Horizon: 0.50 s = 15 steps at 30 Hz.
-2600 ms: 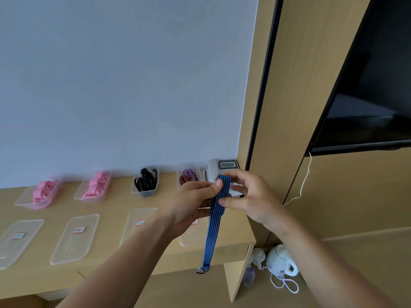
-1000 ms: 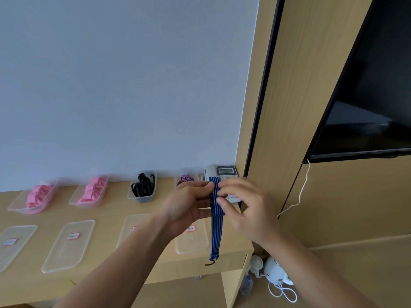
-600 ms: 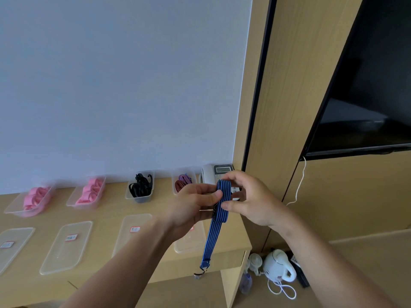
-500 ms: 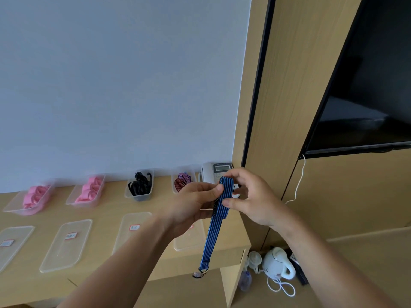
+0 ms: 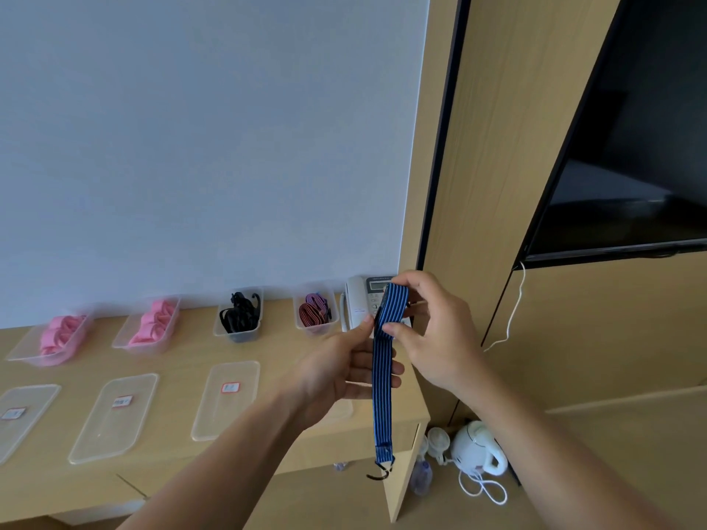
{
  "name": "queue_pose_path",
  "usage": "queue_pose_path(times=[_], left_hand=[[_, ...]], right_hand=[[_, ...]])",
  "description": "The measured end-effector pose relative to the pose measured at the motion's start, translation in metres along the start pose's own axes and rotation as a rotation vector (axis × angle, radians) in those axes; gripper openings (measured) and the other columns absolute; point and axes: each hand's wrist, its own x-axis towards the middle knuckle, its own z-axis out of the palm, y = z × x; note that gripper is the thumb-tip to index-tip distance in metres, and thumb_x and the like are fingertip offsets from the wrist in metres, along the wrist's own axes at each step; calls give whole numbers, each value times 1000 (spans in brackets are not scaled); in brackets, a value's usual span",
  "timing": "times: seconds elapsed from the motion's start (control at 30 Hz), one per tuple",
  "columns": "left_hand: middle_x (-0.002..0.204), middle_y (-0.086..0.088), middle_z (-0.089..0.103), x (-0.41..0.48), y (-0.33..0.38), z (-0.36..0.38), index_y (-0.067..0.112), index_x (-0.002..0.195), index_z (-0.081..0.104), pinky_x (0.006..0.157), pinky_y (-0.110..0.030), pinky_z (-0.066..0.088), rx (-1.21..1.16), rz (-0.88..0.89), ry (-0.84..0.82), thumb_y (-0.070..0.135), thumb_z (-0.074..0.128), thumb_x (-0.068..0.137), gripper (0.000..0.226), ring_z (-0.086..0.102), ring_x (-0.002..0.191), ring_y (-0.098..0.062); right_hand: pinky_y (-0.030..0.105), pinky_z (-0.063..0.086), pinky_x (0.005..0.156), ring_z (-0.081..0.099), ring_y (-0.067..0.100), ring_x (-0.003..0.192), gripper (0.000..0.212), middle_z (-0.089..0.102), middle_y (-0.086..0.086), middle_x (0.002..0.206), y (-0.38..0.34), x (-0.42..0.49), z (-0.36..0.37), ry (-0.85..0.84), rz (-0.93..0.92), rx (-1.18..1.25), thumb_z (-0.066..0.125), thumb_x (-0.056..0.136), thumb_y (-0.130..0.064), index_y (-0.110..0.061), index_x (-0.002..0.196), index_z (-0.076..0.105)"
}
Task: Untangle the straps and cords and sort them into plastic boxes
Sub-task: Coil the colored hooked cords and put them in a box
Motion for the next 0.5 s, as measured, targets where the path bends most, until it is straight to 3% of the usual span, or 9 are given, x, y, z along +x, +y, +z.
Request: queue_pose_path(times=[0.13,0.3,0.4,0.5], left_hand=[[102,-16,79,0,4,-2,8,108,75,83,-40,58,-17,-5,31,66,47,99,66,77,97,-33],[95,-10,77,-1,11,-7,23,86,82,73,-37,59,-74,29,64,62,54,96,49,76,84,-24],[104,-14,75,-2,14,-11,19,95,79,70,-38,60,-132,36,65,55,58,98,42,73,84,-23],[99,-12,75,-2,17,-16,14,107,76,71,-40,60,-167,52,64,51,58,99,42,71,85,-25]], right_hand=[[36,56,82,66,10,94,49,69,-9,103,1,-4,8,62,-174,-118,82,75,-4,-23,115,60],[30,53,87,66,12,102,37,71,-1,108,4,-7,17,55,-382,-94,81,77,-2,-9,111,69],[32,53,95,66,14,111,35,71,1,114,6,-12,21,49,-420,-66,83,78,-6,-8,110,69],[33,52,100,63,15,119,30,71,4,118,9,-16,25,36,-467,-79,84,76,-3,-4,103,70]])
